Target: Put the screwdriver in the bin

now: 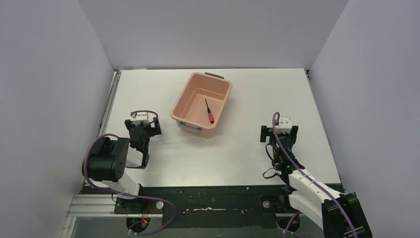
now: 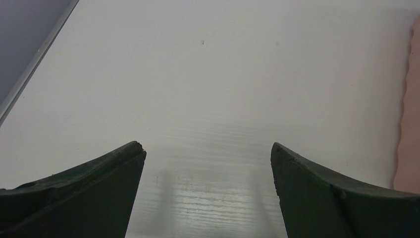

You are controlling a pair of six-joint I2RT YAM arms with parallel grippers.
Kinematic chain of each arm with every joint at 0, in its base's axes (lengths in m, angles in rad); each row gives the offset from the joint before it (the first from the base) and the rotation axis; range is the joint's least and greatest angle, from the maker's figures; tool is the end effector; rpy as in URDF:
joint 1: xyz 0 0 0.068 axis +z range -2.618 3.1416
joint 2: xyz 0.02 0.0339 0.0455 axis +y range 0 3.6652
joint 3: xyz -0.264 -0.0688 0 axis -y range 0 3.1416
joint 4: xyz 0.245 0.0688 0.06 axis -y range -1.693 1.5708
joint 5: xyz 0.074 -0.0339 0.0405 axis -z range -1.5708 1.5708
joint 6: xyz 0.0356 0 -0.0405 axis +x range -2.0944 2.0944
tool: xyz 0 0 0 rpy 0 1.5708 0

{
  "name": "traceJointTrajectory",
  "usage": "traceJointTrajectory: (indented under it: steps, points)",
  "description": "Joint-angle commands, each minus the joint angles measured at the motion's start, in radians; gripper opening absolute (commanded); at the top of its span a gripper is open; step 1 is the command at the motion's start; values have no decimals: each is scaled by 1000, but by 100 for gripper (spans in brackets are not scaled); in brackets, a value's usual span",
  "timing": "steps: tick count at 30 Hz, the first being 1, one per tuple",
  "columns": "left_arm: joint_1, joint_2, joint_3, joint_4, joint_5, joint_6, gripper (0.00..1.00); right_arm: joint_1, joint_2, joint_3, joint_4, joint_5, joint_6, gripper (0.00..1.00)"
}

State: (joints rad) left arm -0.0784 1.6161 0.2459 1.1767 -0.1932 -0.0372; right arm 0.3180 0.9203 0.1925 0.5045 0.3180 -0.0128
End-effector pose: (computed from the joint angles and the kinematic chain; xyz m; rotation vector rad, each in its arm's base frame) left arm 0.2463 -0.0125 0.1281 -0.1038 1.7584 0.0864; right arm 0.1822 0.0482 0.1815 -0.0679 1.7819 -0.0657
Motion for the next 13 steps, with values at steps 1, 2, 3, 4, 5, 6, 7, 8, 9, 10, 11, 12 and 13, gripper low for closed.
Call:
traceJointTrajectory:
  steps: [1, 2, 3, 4, 5, 6, 7, 8, 9, 10, 11, 12, 13]
  points:
    - [3, -5, 9, 32, 7, 8, 97, -33, -8, -97, 289, 8, 13, 100]
    - [3, -5, 9, 31, 7, 7, 97, -37, -1, -104, 290, 9, 38, 100]
    - [3, -5, 10, 29, 6, 8, 97, -38, 9, -108, 287, 8, 45, 100]
    - [3, -4, 11, 29, 6, 8, 97, -40, 15, -110, 285, 6, 46, 100]
    - [3, -3, 13, 25, 4, 11, 97, -40, 20, -111, 284, 4, 48, 100]
    - [3, -4, 11, 27, 7, 9, 97, -39, 23, -111, 283, 4, 48, 100]
    - [3, -6, 9, 29, 11, 6, 97, -40, 25, -110, 282, 3, 48, 100]
    - [3, -4, 10, 29, 12, 6, 97, -40, 25, -110, 285, 2, 48, 100]
    - [3, -3, 13, 26, 13, 6, 97, -40, 25, -110, 288, 2, 47, 100]
    - [3, 0, 17, 23, 11, 7, 97, -40, 27, -110, 290, 0, 46, 100]
    - [3, 0, 17, 23, 11, 8, 97, -41, 29, -110, 291, 0, 46, 100]
    - [3, -2, 14, 24, 11, 7, 97, -41, 31, -110, 293, 0, 46, 100]
    - [3, -4, 11, 30, 11, 6, 97, -41, 33, -110, 294, 1, 47, 100]
